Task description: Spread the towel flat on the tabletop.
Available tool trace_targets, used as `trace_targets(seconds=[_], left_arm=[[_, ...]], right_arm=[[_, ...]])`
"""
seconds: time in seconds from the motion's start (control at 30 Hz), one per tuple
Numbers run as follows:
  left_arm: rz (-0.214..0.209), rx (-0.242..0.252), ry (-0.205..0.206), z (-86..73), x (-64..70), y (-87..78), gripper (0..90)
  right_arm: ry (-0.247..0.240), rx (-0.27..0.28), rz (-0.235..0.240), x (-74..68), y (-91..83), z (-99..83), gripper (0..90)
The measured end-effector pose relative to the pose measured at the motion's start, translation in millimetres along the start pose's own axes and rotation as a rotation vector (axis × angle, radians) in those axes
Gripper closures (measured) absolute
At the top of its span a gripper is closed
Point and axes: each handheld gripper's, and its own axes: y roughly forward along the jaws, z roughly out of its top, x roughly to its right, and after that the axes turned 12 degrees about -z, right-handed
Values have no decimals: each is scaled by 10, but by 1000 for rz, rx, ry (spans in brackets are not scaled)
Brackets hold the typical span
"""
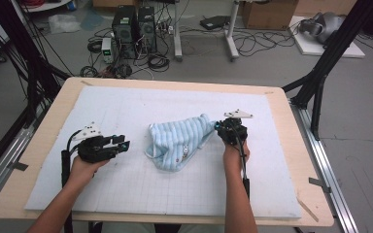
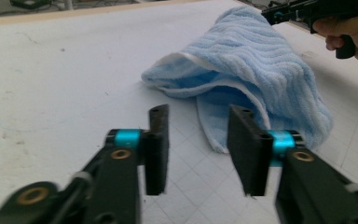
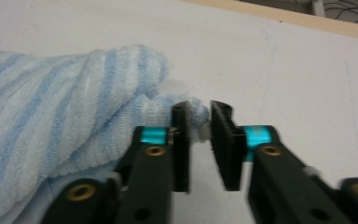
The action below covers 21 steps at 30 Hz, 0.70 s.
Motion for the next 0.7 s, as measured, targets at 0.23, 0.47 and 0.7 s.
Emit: trace_targets(seconds=[0.23,0.47,0.7], left_arm=[[-102,-59,47,7,137,255,428],[-160,-149,87,58,283,643,378],[-81,-311,137,59,361,1018,551]], right_arm=[[-21,36,24,76,-269,-206,501],[-31,66,33,179,-495,-394,407],[-34,75,74,195,-529,-469,385]])
